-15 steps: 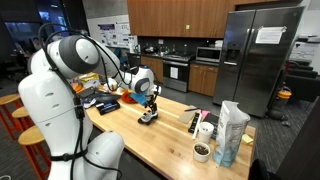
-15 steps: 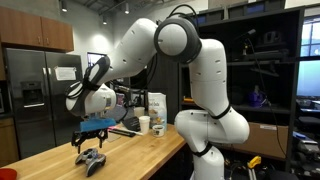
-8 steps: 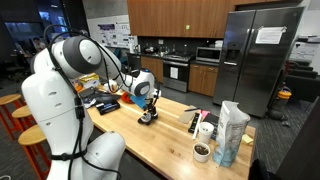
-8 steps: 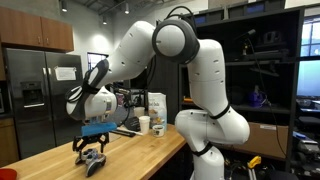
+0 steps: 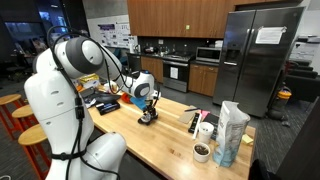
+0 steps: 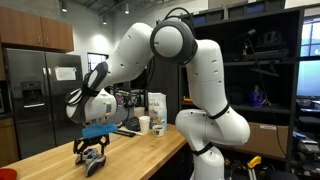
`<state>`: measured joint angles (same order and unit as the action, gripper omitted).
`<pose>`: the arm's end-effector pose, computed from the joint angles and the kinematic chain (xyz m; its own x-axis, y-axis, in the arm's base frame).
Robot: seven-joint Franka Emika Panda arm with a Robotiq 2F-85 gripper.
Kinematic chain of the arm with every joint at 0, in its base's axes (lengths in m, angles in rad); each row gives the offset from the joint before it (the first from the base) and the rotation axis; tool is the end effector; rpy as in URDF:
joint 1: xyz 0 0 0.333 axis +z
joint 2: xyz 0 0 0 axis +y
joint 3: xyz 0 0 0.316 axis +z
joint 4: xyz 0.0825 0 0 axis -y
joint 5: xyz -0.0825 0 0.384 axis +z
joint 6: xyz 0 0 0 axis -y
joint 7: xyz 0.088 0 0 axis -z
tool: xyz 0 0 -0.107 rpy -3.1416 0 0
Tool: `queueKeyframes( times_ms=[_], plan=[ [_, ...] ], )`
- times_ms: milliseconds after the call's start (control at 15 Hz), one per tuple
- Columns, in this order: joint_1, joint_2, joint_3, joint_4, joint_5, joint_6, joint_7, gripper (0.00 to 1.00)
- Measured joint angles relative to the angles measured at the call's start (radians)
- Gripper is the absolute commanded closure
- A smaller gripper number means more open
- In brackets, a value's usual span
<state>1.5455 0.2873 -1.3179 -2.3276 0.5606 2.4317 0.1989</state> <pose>0.5036 0.1173 0.3106 0.9303 -0.3644 0.0410 -0.3572 -0.9259 -0.1230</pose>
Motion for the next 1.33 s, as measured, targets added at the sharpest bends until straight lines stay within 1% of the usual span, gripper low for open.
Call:
queueKeyframes(
  times_ms=[67, 133, 200, 267, 533, 800, 867, 1000, 1067, 1200, 1333],
  plan=[
    [-0.029, -0.003, 0.03, -0.001, -0.03, 0.013, 0.014, 0.0],
    [-0.074, -0.01, 0.079, -0.003, -0.071, 0.034, 0.041, 0.0],
    [-0.125, -0.014, 0.133, -0.004, -0.107, 0.054, 0.066, 0.05],
    [-0.18, -0.016, 0.191, -0.005, -0.136, 0.072, 0.089, 0.26],
    [-0.415, -0.02, 0.428, 0.0, -0.229, 0.143, 0.178, 0.53],
    [-0.643, -0.054, 0.645, 0.016, -0.323, 0.167, 0.288, 0.53],
    [-0.699, -0.059, 0.694, 0.019, -0.35, 0.17, 0.331, 0.53],
    [-0.8, -0.061, 0.783, 0.033, -0.41, 0.171, 0.473, 0.53],
    [-0.814, -0.06, 0.79, 0.038, -0.423, 0.169, 0.539, 0.53],
    [-0.802, -0.059, 0.762, 0.045, -0.433, 0.158, 0.65, 0.53],
    [-0.782, -0.06, 0.733, 0.052, -0.466, 0.128, 0.782, 0.53]
  ],
)
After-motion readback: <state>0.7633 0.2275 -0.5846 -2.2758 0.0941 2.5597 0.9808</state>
